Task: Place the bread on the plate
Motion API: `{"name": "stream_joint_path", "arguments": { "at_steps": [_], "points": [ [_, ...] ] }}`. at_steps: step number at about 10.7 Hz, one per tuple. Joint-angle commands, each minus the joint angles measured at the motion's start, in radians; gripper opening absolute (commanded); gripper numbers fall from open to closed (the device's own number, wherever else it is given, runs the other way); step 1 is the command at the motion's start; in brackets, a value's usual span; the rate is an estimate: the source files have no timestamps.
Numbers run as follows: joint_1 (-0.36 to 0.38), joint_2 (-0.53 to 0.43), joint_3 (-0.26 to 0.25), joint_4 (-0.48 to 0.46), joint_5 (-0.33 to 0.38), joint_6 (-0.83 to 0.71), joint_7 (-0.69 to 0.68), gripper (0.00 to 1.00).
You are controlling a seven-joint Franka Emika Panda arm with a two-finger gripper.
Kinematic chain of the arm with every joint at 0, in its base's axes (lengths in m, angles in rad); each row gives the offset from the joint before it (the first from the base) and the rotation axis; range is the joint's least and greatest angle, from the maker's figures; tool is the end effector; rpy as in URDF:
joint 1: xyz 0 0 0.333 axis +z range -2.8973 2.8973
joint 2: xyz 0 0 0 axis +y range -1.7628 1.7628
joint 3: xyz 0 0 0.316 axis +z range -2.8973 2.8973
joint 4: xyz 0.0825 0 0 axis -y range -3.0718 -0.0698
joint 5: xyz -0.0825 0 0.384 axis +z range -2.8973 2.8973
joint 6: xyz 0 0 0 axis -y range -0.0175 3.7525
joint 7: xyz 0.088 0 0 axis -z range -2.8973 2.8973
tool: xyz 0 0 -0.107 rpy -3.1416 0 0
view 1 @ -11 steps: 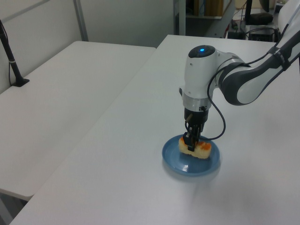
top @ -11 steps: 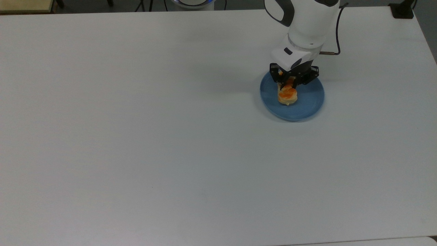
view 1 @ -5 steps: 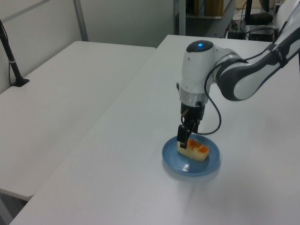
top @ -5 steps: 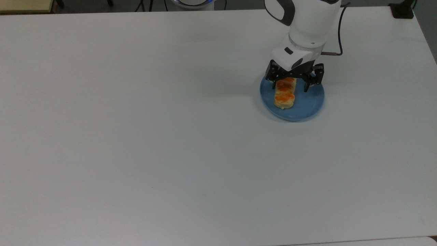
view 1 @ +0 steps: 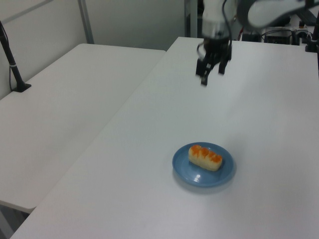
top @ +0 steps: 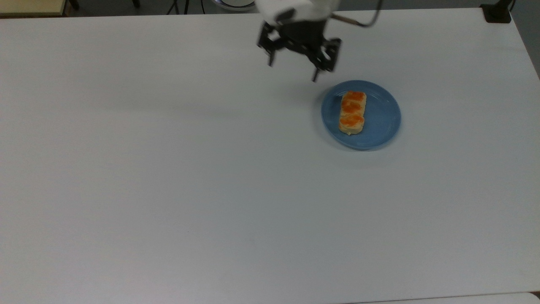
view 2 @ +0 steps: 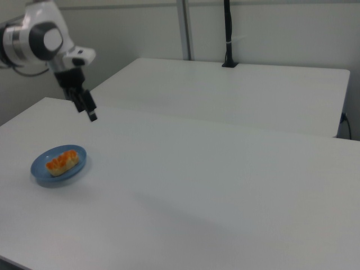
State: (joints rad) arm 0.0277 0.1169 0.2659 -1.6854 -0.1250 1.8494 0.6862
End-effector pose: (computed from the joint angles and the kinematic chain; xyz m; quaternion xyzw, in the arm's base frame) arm 0.5828 0.1586 0.5293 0.9822 -0.1807 0.0440 0.0278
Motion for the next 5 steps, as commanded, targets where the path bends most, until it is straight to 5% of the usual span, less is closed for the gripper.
{"name": "stream_joint_path", "arguments": {
  "at_steps": [1,3,5],
  "points": [
    [-0.064,-0.169,-0.127,-0.030,0.088,-0.120,-0.211,1.00],
    [-0.077,-0.207,-0.227,-0.030,0.102,-0.133,-0.363,1.00],
    [-0.113,-0.207,-0.252,-0.005,0.101,-0.160,-0.534,1.00]
  ]
}}
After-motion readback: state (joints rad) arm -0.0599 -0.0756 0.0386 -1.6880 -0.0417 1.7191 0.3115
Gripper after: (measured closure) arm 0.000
